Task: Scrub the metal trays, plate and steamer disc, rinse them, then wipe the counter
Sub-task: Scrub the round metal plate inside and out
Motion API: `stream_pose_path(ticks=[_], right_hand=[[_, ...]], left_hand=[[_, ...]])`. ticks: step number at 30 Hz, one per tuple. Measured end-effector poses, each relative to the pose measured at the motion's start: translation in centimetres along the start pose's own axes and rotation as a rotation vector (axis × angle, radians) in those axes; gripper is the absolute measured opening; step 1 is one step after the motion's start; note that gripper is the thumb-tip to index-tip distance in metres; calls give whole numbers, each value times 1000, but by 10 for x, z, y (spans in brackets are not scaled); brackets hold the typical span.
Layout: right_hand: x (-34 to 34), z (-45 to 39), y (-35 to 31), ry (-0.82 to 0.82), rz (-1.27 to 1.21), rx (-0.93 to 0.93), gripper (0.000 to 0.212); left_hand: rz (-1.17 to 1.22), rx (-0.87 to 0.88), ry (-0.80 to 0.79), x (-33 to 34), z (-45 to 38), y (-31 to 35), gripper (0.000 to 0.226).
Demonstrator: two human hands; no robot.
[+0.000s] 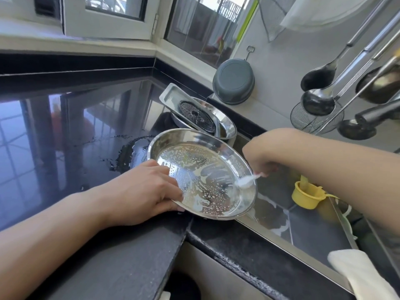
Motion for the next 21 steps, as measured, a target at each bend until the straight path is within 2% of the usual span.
stream_pose_path(ticks=[2, 4, 5, 7, 9, 11, 12, 14, 16, 18, 21], right_hand=[[-15, 8, 26, 230, -82, 225, 20], [-13, 11, 27, 304, -143, 284, 20], [-8, 8, 21, 282, -154, 260, 17], [7, 6, 6, 97, -167, 109, 12], [14, 11, 6, -34, -301, 16, 22], [6, 16, 20, 10, -267, 71, 26], [1, 15, 26, 109, -206, 121, 21], [2, 16, 29, 215, -235, 216, 13], [11, 17, 22, 222, -285, 209, 11], [22, 18, 18, 233, -352, 209, 21], [39, 29, 21, 269, -462, 221, 23]], left_hand=[[-2, 4, 0, 0, -1, 1, 56], [-5, 7, 0, 0, -1, 1, 56], [-7, 6, 1, 0, -1, 1, 56], [-12, 11, -4, 0, -2, 1, 55], [-18, 17, 3, 1, -1, 0, 54], [-27, 22, 12, 0, 0, 0, 55], [-29, 20, 9, 0, 0, 0, 55], [-20, 7, 9, 1, 0, 1, 55], [-15, -15, 18, 0, 1, 2, 51], [-33, -35, 12, -5, 3, 5, 48], [19, -50, -12, -10, 7, 9, 42]])
Point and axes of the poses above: each hand's wrist, its own z-axis away from the middle knuckle, its own x-axis out of the palm, y = z × x, the point moved 9 cm from there along -z, towards the middle knuckle, and after that the axes turned 11 degrees about z, right-handed, at the moved point
